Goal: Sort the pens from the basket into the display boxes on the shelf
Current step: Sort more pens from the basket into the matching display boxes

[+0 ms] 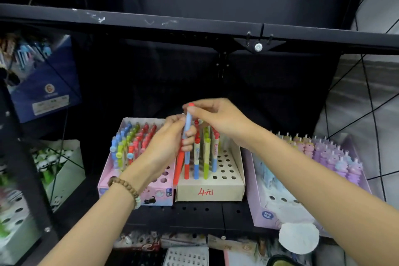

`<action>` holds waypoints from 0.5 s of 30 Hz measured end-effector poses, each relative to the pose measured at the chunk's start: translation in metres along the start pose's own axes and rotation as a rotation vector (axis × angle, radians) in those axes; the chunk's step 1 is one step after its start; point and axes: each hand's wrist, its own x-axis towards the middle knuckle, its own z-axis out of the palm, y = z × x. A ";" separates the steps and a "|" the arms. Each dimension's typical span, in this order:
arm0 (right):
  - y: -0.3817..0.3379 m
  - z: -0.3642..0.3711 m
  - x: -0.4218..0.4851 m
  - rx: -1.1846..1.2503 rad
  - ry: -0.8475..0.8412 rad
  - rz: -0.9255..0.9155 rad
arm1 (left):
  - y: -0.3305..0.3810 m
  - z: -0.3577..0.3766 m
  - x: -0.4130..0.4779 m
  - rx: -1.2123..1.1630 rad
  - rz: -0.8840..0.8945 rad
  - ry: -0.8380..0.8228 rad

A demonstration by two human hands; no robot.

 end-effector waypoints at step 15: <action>0.048 -0.051 -0.029 0.170 0.319 0.114 | -0.031 -0.001 -0.002 0.972 0.377 0.058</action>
